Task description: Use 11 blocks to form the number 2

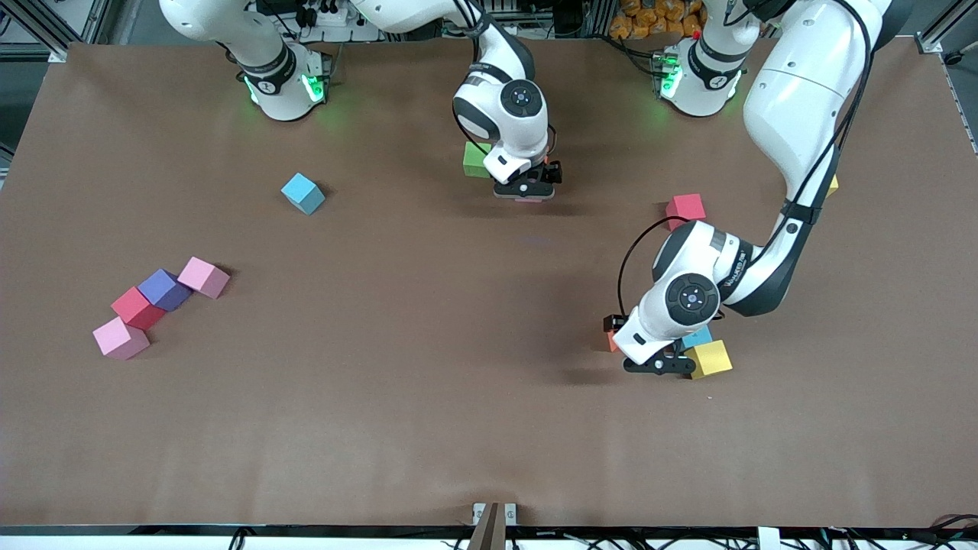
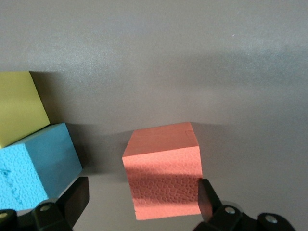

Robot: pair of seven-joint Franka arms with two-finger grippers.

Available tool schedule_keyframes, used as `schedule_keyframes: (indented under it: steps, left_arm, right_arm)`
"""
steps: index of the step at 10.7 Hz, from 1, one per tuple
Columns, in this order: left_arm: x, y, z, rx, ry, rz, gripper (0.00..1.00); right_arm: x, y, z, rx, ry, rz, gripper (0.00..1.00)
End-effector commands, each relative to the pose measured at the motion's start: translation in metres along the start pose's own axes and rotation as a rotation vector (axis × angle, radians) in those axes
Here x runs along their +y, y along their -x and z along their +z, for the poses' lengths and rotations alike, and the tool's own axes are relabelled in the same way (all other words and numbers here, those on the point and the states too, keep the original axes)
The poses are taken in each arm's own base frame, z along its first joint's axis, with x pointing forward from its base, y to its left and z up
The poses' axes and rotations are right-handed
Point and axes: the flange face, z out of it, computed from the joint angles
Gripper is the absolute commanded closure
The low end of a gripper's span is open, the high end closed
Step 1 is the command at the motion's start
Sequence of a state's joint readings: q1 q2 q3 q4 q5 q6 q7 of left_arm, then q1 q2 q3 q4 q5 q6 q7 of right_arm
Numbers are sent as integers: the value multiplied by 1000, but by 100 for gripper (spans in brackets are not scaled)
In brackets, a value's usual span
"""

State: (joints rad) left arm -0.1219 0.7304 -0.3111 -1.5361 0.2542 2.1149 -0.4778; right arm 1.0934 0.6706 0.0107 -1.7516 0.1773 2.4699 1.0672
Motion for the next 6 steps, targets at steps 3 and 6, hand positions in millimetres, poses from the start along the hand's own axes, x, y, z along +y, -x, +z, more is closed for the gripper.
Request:
schedule_keyframes:
  steps: [3,6]
  left_arm:
    - [12,-2,-10,19,-8,15,0]
    - [11,-3,-4,11,-10,16,0]
  right_arm:
    - [7,-29,-54,4,-40,21,0]
    - [24,-61,-82,7,-29,-31,0]
